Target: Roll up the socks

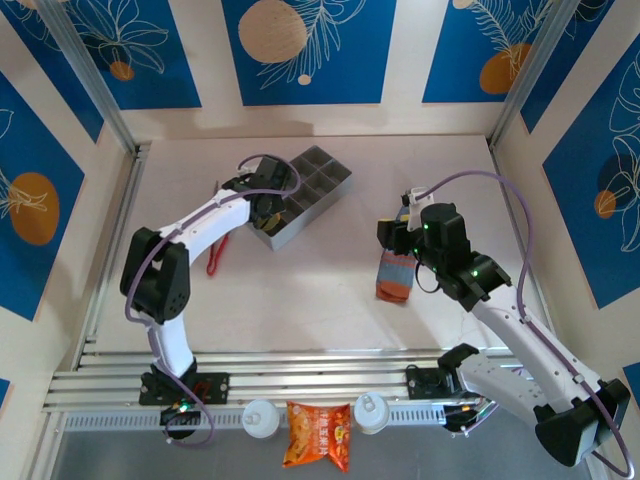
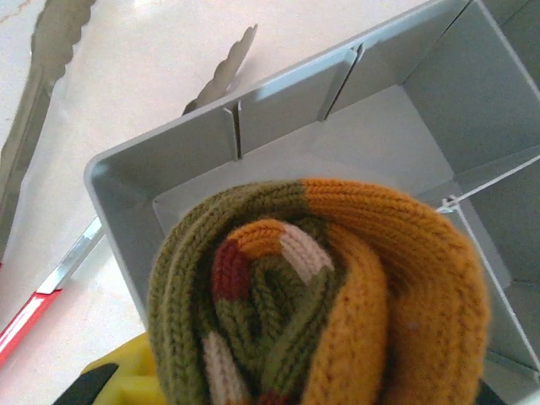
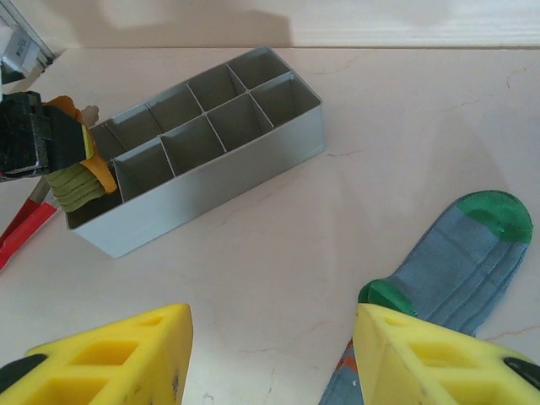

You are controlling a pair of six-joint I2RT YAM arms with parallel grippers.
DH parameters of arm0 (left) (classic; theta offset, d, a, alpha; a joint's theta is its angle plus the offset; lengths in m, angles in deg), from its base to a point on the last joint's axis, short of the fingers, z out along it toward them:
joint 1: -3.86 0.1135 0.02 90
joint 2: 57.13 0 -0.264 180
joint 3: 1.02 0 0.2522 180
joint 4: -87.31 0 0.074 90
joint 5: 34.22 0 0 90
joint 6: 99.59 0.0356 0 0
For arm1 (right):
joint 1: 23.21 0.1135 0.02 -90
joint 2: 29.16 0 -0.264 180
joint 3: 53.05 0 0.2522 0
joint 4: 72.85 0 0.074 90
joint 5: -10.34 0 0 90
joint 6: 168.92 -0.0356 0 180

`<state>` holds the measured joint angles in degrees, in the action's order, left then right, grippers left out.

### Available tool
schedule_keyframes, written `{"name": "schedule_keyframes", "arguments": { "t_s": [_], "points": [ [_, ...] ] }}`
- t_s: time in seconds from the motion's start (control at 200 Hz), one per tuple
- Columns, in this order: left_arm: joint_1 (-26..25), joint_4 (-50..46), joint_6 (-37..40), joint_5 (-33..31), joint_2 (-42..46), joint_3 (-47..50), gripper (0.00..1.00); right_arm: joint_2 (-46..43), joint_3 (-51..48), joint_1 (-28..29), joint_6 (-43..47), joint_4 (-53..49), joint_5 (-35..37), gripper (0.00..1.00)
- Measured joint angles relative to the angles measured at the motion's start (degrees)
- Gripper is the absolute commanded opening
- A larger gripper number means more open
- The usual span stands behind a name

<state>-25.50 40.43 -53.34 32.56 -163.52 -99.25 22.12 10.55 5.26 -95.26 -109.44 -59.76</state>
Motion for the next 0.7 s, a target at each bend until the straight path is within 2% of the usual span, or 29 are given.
{"name": "schedule_keyframes", "arguments": {
  "t_s": [0.29,0.605,0.665,0.7],
  "points": [
    [-2.27,1.31,-0.02,-4.87,-1.81,0.22,0.00,-0.09,0.00,0.00,-0.04,-1.73,0.02,0.51],
    [-4.90,6.88,-1.40,-11.15,-1.81,5.77,0.00,-1.64,-0.13,-0.04,-0.87,-3.23,-0.02,0.51],
    [-5.09,8.33,-2.27,-11.80,-1.81,7.06,0.06,-1.95,-0.15,-0.04,-0.96,-3.41,-0.24,0.51],
    [-5.27,9.03,-2.47,-12.09,-1.81,7.58,0.14,-2.01,-0.17,-0.04,-1.07,-3.41,-0.42,0.52]
  ]
}}
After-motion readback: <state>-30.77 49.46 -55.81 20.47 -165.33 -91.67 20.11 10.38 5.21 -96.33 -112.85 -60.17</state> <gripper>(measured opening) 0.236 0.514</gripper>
